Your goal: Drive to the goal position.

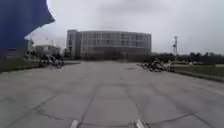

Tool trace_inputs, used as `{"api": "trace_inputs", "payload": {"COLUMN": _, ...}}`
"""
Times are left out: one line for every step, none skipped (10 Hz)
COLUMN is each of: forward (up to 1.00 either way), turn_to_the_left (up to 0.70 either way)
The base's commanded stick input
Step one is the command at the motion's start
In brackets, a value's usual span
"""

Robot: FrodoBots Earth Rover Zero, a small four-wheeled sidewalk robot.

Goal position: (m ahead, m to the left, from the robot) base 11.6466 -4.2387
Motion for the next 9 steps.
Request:
{"api": "trace_inputs", "payload": {"forward": 1.00, "turn_to_the_left": 0.00}}
{"api": "trace_inputs", "payload": {"forward": 1.00, "turn_to_the_left": 0.00}}
{"api": "trace_inputs", "payload": {"forward": 1.00, "turn_to_the_left": 0.00}}
{"api": "trace_inputs", "payload": {"forward": 1.00, "turn_to_the_left": 0.00}}
{"api": "trace_inputs", "payload": {"forward": 1.00, "turn_to_the_left": -0.01}}
{"api": "trace_inputs", "payload": {"forward": 1.00, "turn_to_the_left": -0.02}}
{"api": "trace_inputs", "payload": {"forward": 1.00, "turn_to_the_left": -0.03}}
{"api": "trace_inputs", "payload": {"forward": 1.00, "turn_to_the_left": -0.23}}
{"api": "trace_inputs", "payload": {"forward": 1.00, "turn_to_the_left": -0.26}}
